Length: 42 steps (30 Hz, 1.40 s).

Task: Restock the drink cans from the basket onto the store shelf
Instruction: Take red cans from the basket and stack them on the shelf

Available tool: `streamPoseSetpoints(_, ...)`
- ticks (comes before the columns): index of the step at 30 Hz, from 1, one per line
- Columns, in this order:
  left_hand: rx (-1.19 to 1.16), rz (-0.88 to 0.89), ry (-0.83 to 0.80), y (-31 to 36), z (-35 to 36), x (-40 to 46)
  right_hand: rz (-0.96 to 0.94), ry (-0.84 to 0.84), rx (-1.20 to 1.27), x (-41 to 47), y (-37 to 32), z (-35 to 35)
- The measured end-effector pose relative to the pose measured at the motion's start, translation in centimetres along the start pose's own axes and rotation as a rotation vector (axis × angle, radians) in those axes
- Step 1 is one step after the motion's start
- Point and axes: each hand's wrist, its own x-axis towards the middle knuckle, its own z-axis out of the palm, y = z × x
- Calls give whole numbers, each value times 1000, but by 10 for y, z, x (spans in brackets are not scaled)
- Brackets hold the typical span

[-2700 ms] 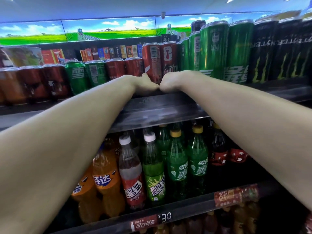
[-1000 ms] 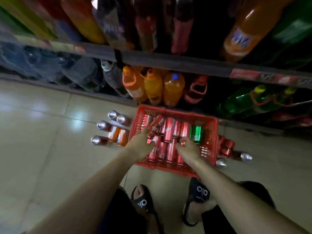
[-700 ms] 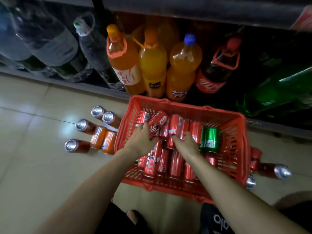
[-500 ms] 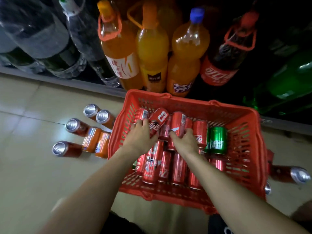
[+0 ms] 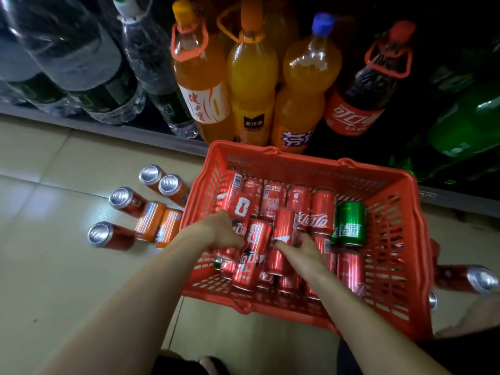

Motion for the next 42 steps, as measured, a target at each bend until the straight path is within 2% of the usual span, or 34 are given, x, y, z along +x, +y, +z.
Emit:
streamPoseSetpoints(4, -18, -54, -119, -12, 18, -10, 64, -70, 78, -6, 3, 0)
streamPoseSetpoints(8, -318, -76, -153, -15, 24, -14, 99, -112, 82, -14, 8, 3)
streamPoseSetpoints(11, -443, -111, -148, -10, 27, -14, 102, -134, 113, -17, 12, 4)
streamPoseSetpoints(18, -661, 13, -67, -14, 33, -9, 109, -55, 87, -22, 6, 1)
streamPoseSetpoints(22, -837, 45, -146, -7, 32, -14, 85, -71, 98, -23, 7, -1)
streamPoseSetpoints(27, -914, 34, -198, -2, 36, -13, 99, -64, 110, -23, 7, 1)
streamPoseSetpoints(39, -1002, 45, -144, 18, 52, -7, 222, -134, 449, -11, 17, 13)
streamPoseSetpoints(42, -942, 47, -144, 23, 60, -6, 190, -260, 533, -18, 9, 14)
